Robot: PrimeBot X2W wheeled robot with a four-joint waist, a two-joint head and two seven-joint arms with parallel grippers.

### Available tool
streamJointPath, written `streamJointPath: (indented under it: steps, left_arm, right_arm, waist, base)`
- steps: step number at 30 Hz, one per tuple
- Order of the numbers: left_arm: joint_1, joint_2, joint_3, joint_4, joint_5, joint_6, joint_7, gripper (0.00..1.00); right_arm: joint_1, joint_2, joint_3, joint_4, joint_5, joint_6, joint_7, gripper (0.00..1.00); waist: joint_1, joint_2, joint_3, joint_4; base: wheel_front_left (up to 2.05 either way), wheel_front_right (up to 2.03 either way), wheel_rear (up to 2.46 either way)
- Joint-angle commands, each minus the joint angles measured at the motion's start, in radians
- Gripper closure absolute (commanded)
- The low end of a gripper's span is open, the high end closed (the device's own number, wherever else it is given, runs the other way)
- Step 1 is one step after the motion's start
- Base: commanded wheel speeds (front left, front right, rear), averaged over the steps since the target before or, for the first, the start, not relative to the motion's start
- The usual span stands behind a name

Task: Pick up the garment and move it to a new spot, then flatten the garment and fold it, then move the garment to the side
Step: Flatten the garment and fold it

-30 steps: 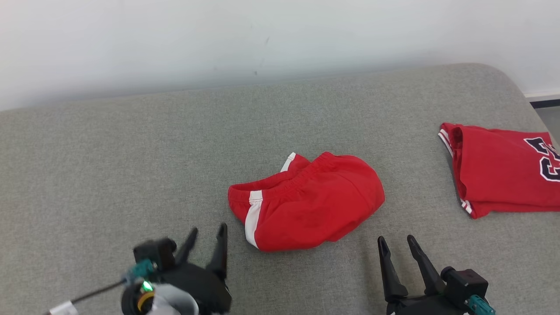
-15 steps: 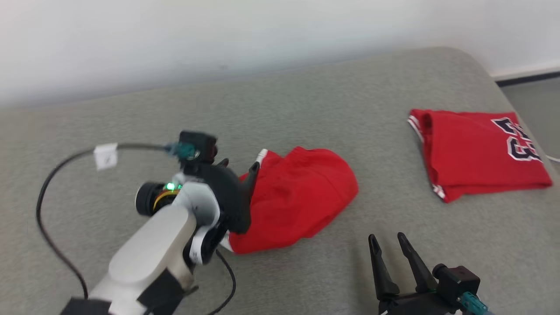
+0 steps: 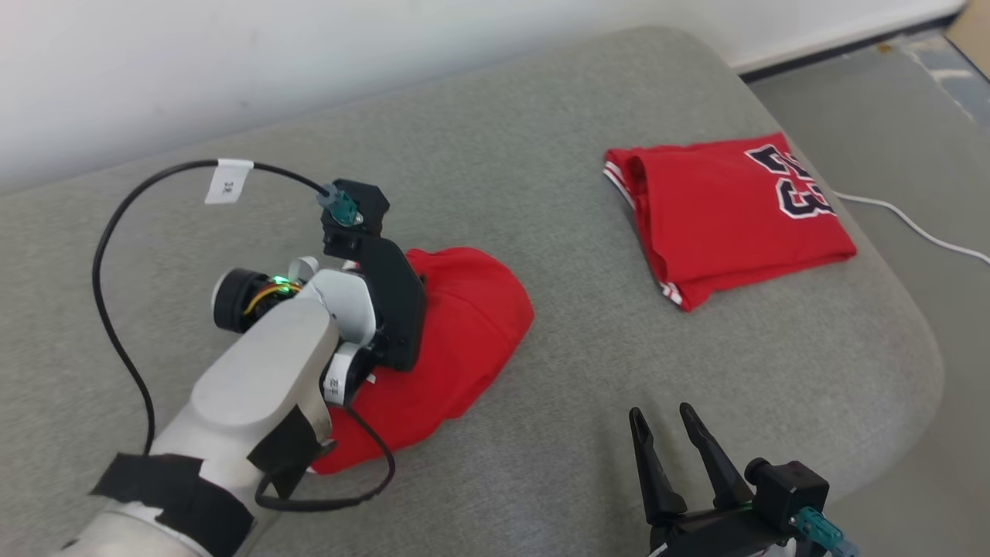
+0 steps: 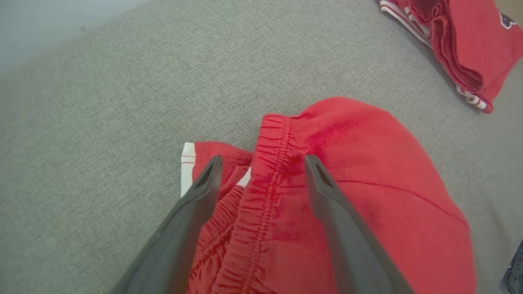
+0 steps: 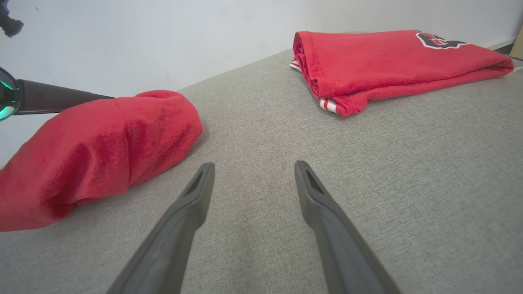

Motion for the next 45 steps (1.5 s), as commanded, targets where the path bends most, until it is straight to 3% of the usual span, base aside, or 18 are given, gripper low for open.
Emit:
streamJointPath:
  steps: [1,12,16,18,22,30,37,40,45]
  left_arm:
    - [-0.022,0.003,-0.002,0.009,0.01,-0.003,-0.003,0.0]
    - [-0.065,-0.035,-0.038,0.049,-0.008,-0.072,0.073,0.02]
    - [-0.066,-0.062,-0.045,0.033,-0.027,-0.103,0.082,0.55]
    - [-0.066,-0.07,-0.046,0.026,-0.035,-0.113,0.073,1.0]
    - [-0.081,-0.083,-0.039,0.007,-0.026,-0.125,0.018,1.0]
    - [-0.175,-0.114,0.009,-0.079,0.045,-0.14,-0.347,1.0]
    - [-0.266,-0.125,0.007,-0.209,0.129,-0.161,-0.625,1.0]
    - [-0.245,-0.109,0.018,-0.263,0.13,-0.164,-0.668,1.0]
    - [-0.131,-0.054,-0.001,-0.333,0.095,-0.17,-0.647,1.0]
  right_arm:
    - [-0.009,0.004,0.003,0.0,0.004,-0.002,-0.004,0.0]
    - [-0.014,0.004,-0.002,-0.005,0.008,-0.002,-0.006,0.0]
    - [-0.021,0.004,0.004,-0.01,0.015,-0.002,-0.006,0.0]
    - [-0.023,0.004,0.005,-0.011,0.015,-0.002,-0.006,0.0]
    - [-0.027,0.004,0.004,-0.01,0.014,-0.002,-0.006,0.0]
    - [-0.018,0.004,-0.013,-0.009,0.008,-0.002,-0.005,0.0]
    - [-0.012,0.004,-0.018,-0.009,-0.005,-0.002,-0.004,0.0]
    - [-0.008,0.004,-0.025,-0.009,-0.011,-0.002,-0.004,0.0]
    - [0.003,0.004,-0.036,-0.012,-0.024,-0.002,-0.004,0.0]
  waist:
    - [-0.0001,-0.0001,0.037,-0.046]
    - [-0.0001,-0.0001,0.043,-0.025]
    - [-0.0001,-0.0001,0.045,-0.016]
    - [-0.0001,-0.0001,0.047,-0.014]
    - [-0.0001,-0.0001,0.047,-0.016]
    - [-0.0001,-0.0001,0.041,0.005]
    - [-0.0001,-0.0001,0.018,0.067]
    - [-0.0001,-0.0001,0.012,0.107]
    - [-0.0001,-0.0001,0.005,0.169]
  base:
    - [0.0,0.0,0.0]
    - [0.0,0.0,0.0]
    - [0.0,0.0,0.0]
    - [0.0,0.0,0.0]
    - [0.0,0.0,0.0]
    - [0.0,0.0,0.0]
    - [0.0,0.0,0.0]
    - [0.0,0.0,0.0]
    - [0.0,0.0,0.0]
